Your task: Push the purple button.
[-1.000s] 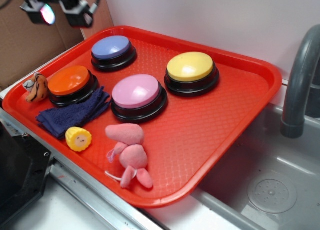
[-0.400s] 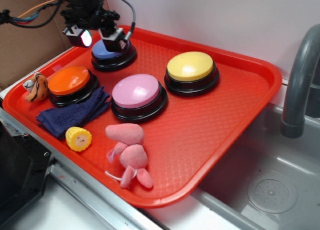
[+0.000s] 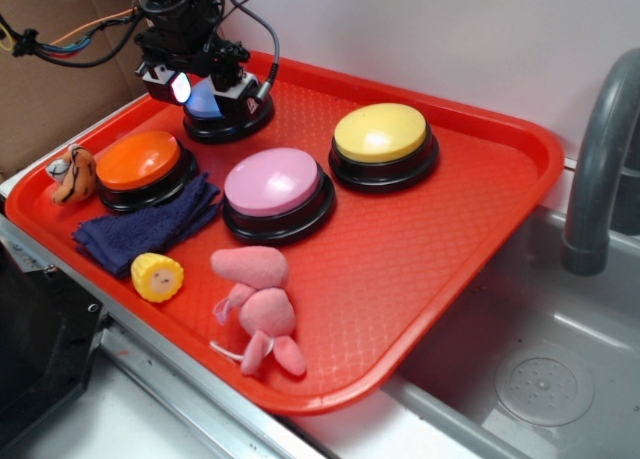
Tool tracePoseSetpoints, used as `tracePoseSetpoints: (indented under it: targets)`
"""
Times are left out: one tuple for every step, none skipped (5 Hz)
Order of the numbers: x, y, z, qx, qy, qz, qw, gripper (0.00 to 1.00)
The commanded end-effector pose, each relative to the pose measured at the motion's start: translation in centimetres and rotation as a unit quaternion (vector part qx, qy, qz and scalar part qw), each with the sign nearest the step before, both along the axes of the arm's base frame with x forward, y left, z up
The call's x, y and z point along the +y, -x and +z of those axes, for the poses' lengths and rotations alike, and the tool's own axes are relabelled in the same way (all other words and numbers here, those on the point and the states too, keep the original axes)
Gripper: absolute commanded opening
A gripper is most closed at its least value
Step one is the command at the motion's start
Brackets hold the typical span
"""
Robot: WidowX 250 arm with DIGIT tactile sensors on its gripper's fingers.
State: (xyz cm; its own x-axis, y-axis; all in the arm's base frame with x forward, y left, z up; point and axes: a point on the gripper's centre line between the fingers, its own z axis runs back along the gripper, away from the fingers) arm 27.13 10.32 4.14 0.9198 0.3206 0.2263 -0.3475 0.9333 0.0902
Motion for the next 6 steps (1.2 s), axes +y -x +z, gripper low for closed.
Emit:
tracePoseSetpoints:
  targets:
    - [2.1,-0.5,1.7,-0.005,0.004,0.009,1.000,1.00]
    - [1.5,0.7,4.2,-0.011,-0.026,0.007,1.000,1.00]
    - [1.2,2.4,6.9,-0.018,-0.040,0.005,0.999,1.00]
    - [1.6,3.3,8.4,-0.009,-0.029,0.011,0.999,1.00]
    - [1.8,2.3,8.9,-0.005,-0.032,0.011,0.999,1.00]
    - [1.9,1.9,8.7,-0.001,-0.039,0.013,0.999,1.00]
